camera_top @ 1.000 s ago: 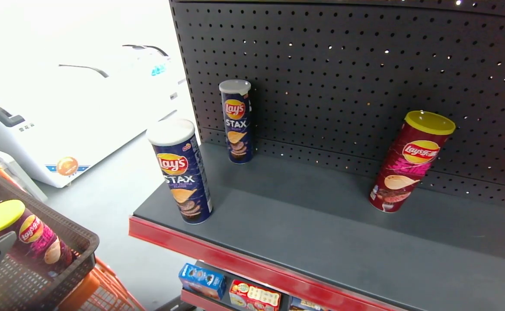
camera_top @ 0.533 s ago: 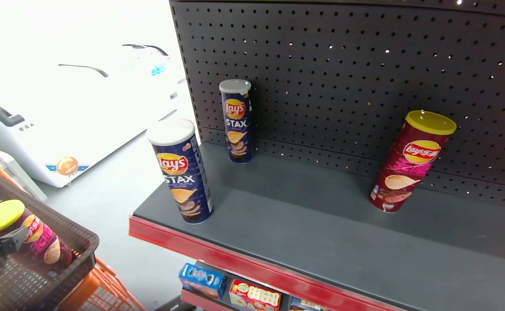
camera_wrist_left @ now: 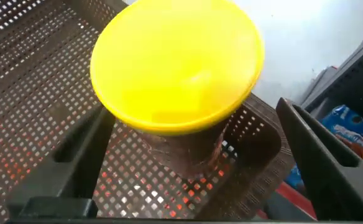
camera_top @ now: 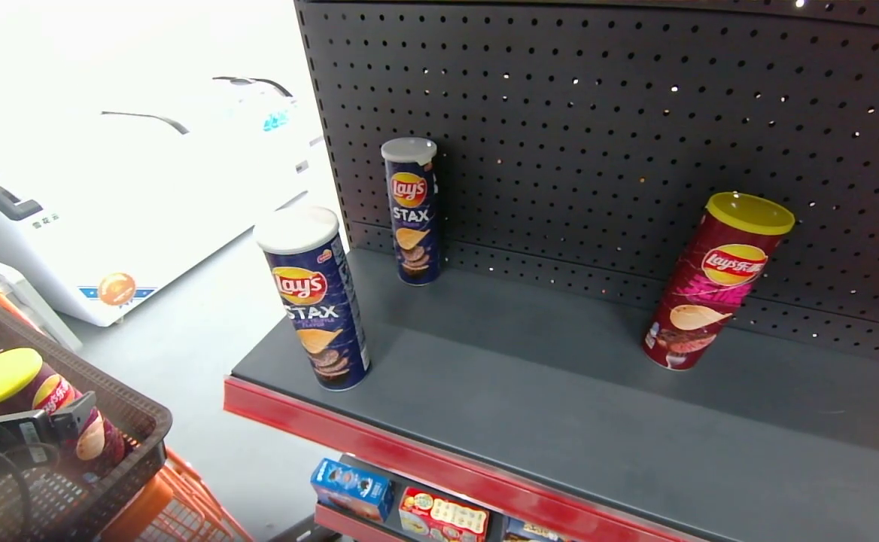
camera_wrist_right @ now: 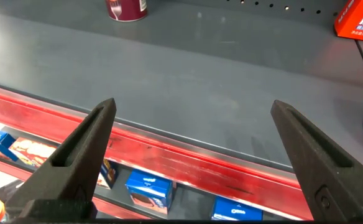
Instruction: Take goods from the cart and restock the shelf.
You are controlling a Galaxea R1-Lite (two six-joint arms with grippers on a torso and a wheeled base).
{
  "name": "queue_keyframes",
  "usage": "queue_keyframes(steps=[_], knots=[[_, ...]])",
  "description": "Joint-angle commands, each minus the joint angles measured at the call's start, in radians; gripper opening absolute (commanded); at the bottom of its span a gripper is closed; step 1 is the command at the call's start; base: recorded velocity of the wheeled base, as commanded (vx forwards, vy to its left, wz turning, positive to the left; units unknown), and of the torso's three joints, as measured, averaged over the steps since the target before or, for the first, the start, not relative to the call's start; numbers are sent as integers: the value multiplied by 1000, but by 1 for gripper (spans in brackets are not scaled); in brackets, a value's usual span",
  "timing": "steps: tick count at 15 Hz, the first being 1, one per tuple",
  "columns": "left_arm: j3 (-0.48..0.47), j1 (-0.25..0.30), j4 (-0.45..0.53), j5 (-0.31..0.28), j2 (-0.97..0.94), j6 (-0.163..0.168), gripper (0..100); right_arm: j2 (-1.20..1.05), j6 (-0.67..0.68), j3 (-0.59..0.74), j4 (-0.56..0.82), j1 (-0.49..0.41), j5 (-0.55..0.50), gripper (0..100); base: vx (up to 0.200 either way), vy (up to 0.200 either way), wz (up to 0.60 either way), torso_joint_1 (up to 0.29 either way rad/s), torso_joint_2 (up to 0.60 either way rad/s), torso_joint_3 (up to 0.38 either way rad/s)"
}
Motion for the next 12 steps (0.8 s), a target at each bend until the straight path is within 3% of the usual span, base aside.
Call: queue_keyframes(steps=[1,4,7,12], knots=[[26,6,-63,1,120,0,100,1,-1,0,0,0,0,100,0,0,0,0,0,0],[14,7,-232,1,243,-1,100,1,-1,0,0,0,0,100,0,0,0,0,0,0],[-8,9,-329,1,318,-1,100,1,-1,0,0,0,0,100,0,0,0,0,0,0],[-51,7,-341,1,361,-1,100,1,-1,0,-2,0,0,100,0,0,0,0,0,0]])
